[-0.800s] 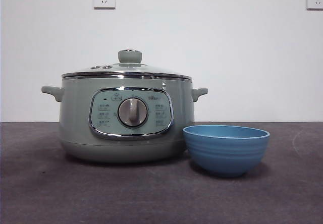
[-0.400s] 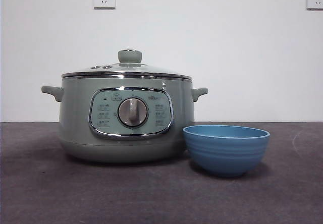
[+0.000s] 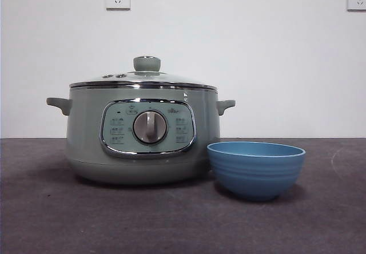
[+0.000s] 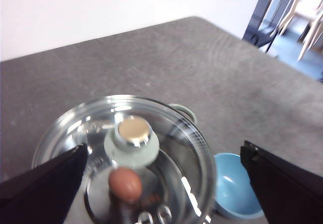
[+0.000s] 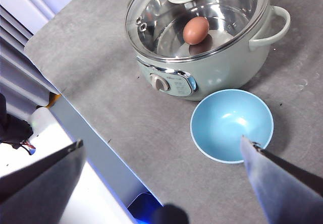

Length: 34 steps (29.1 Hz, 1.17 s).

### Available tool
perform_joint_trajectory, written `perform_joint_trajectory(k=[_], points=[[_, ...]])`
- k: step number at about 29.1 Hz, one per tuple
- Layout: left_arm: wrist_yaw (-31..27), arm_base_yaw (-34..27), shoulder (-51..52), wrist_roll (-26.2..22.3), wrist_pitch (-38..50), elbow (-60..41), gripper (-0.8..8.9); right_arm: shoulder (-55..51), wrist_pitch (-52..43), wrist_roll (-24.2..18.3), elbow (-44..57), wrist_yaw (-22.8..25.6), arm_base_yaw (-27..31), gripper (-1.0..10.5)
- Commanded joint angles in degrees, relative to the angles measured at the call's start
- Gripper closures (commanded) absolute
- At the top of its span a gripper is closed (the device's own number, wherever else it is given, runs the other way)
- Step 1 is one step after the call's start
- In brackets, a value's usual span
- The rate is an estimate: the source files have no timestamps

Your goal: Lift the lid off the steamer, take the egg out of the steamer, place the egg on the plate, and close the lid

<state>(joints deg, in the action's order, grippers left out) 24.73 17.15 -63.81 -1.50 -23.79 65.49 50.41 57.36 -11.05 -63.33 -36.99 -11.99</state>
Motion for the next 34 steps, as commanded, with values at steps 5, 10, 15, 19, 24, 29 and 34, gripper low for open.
perform_joint_trajectory(k=[5,10,15,19,24,29,34], points=[[-6.9,5.3,-13.2,-5.3,6.1,5.2,2.47,0.2,-0.3,0.1,-0.2,0.1,-0.1,3.5],[-8.8,6.5,-20.2,-6.0,11.7,5.3,2.47,0.2,-0.3,0.1,-0.2,0.1,-0.1,3.5],[-9.7,6.5,-25.3,-6.1,14.0,5.3,2.47,0.2,-0.3,0.2,-0.2,0.1,-0.1,3.5],[-9.7,6.6,-27.7,-6.1,15.0,5.3,2.48,0.2,-0.3,0.2,-0.2,0.1,-0.1,3.5],[-10.1,6.8,-29.1,-6.1,15.0,5.3,2.49,0.2,-0.3,0.1,-0.2,0.1,-0.1,3.5],[-12.7,7.7,-29.1,-5.8,14.3,5.3,3.83,0.2,-0.3,0.1,-0.2,0.1,-0.1,3.5],[-12.6,8.5,-29.1,-5.5,13.5,5.3,6.65,0.2,-0.3,0.1,-0.2,0.1,-0.1,3.5]])
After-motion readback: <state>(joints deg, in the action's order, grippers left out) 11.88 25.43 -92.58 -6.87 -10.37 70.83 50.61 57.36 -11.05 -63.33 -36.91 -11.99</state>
